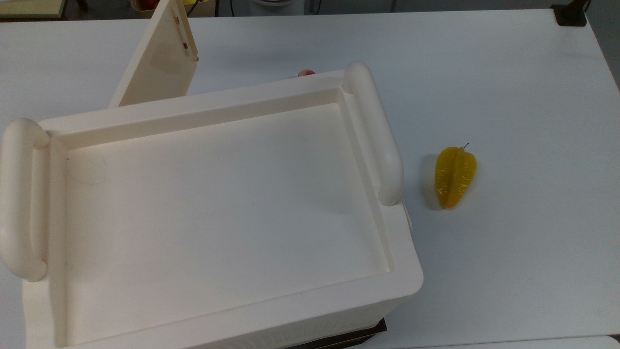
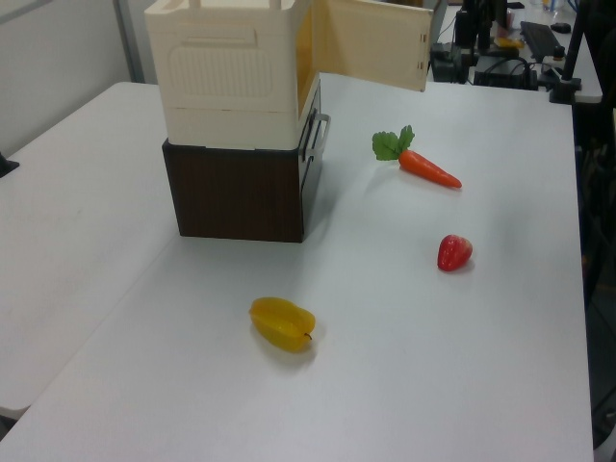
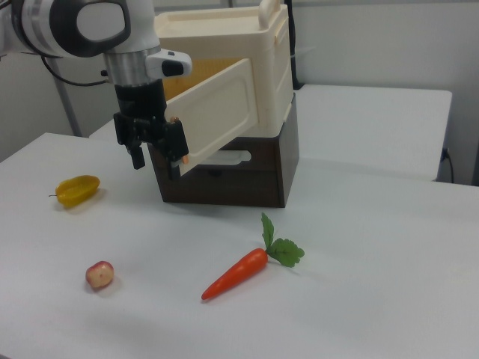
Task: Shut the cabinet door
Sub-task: 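Move the gripper to the edge of the open cream cabinet door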
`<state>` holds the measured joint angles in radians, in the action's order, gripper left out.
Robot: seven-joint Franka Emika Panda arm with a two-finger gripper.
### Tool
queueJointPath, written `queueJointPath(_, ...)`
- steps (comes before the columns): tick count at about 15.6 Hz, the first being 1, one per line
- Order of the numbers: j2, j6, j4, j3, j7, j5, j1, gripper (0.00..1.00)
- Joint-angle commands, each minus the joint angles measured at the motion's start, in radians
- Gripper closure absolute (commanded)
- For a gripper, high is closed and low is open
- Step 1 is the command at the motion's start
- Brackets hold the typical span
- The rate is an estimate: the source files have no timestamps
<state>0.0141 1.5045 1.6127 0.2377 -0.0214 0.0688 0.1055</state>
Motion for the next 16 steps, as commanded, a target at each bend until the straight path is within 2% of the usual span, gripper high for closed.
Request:
queueJointPath(1, 0.03, -0.022, 0.023, -0.001, 0.011, -0.041, -0.009, 0.0)
queueJointPath(4, 0.03, -0.015, 0.021, 0.0, 0.006, -0.079, -0.027, 0.0)
queueJointPath(9, 0.027, -0.024, 0.009, 0.0, -0.006, -0.084, -0.029, 0.0)
queueJointPath(10, 0.029, -0.027, 0.009, 0.0, -0.017, -0.084, -0.029, 0.03)
queueJointPath(11, 0.029, -0.042, 0.009, 0.0, -0.04, -0.084, -0.029, 0.13)
queueJointPath(14, 0.03, -0.081, 0.01, 0.0, -0.155, -0.086, -0.03, 0.63)
queueJointPath(16, 0.029, -0.079, 0.01, 0.0, -0.207, -0.086, -0.035, 0.83)
